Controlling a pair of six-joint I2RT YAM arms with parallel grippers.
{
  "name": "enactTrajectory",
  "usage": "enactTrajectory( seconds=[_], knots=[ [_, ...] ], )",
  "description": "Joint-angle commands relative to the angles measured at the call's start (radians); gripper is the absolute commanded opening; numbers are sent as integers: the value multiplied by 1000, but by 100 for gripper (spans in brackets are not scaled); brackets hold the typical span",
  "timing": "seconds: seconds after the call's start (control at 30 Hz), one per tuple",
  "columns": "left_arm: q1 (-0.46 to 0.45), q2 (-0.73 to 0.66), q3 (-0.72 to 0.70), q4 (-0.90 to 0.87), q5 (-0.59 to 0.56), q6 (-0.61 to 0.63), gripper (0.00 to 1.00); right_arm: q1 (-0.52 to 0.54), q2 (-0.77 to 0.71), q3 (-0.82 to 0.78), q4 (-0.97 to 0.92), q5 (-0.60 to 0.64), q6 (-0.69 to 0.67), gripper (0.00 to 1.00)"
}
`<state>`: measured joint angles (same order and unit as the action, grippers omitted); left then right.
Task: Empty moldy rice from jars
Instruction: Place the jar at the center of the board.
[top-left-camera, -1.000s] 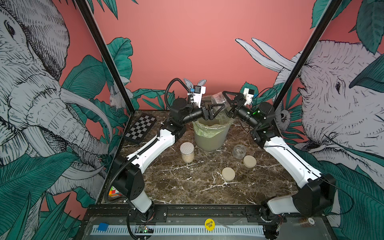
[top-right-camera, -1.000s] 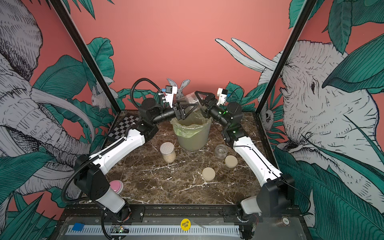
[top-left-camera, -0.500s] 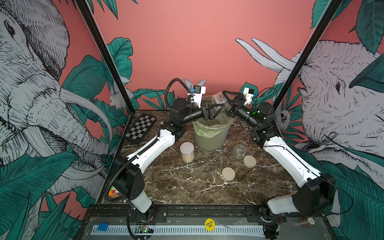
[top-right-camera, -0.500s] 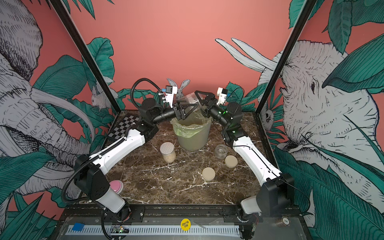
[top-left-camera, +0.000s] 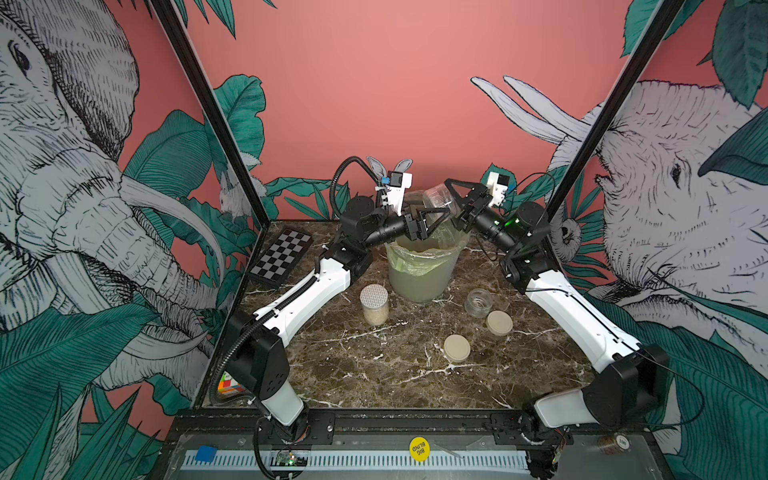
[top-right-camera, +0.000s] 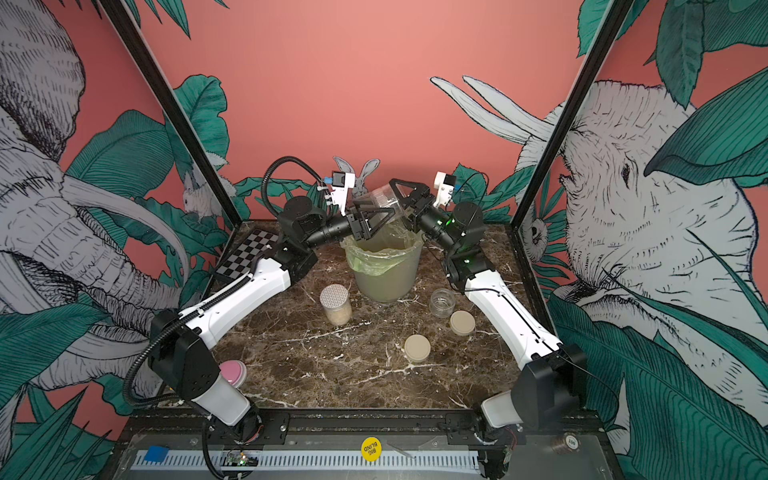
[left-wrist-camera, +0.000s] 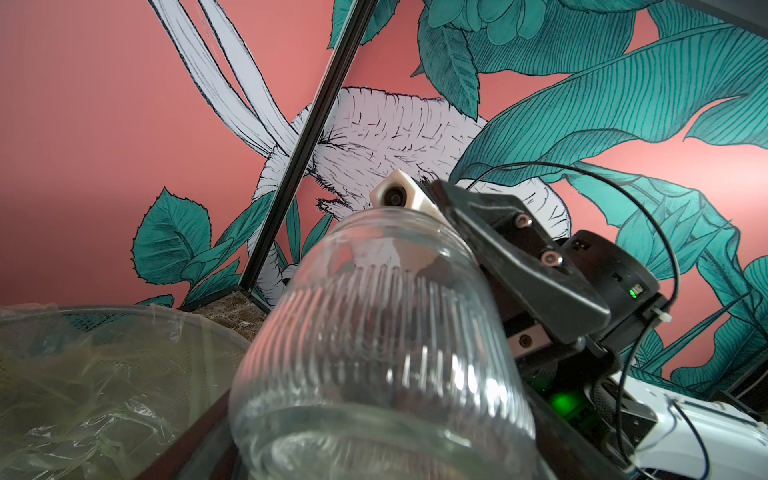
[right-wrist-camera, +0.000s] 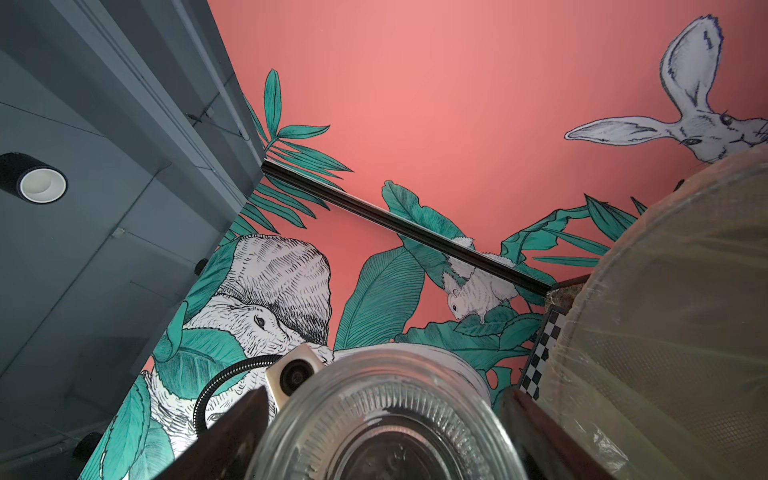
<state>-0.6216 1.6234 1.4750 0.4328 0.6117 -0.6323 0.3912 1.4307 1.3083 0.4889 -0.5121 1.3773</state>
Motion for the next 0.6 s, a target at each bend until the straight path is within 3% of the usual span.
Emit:
enactTrajectory(
  seconds=[0.0,0.37,0.57],
  knots=[
    [-7,-7,15,44,0,6,0,12,-2,37,54,-24,-21,85],
    [-7,-5,18,36,-1,13,0,18,-17,26,29,-20,-48,88],
    [-9,-3,18,37,-1,12,0,20,-20,20,30,-18,-49,81]
  ],
)
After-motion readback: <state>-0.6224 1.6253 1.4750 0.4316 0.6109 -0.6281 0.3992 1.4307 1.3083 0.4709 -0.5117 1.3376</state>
